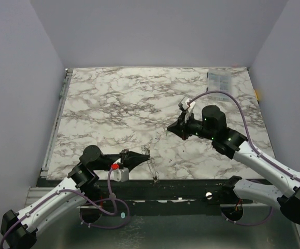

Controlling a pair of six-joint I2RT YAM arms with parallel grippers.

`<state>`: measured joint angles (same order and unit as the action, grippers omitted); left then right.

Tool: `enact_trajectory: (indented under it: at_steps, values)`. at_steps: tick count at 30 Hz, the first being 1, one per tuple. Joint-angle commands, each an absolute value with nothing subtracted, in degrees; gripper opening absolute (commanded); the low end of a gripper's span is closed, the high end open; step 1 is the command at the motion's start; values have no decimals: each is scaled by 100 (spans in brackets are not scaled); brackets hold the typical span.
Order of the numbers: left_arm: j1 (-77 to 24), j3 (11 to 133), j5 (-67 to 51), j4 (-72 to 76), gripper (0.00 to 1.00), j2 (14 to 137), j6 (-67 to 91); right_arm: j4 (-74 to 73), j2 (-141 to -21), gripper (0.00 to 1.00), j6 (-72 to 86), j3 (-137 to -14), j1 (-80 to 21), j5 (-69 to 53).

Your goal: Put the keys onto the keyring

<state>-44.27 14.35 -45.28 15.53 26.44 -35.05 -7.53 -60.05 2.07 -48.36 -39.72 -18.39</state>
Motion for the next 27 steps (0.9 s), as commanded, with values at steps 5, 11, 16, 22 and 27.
enact_trajectory:
  at_steps: [5, 11, 16, 22, 27]
  values:
    - [-4404, 1477, -5118, 1872, 0, 2692, -3389, 216, -5253, 1, -1075, -3928, -4846, -2055]
    - [-4410, 1501, -5229, 1905, 0, 2756, -3318, 667, -4903, 1, -1530, -3544, -5177, -2056]
    - [-4411, 1520, -5280, 1948, 0, 2795, -3249, 1097, -4626, 1, -1884, -3210, -5352, -2064]
    - [-4410, 1528, -5313, 2010, 0, 2819, -3179, 1222, -4475, 1, -2221, -3038, -5533, -1929]
    - [-4408, 1521, -5274, 2086, 0, 2817, -3050, 1421, -4325, 1, -2953, -2728, -6061, -1723]
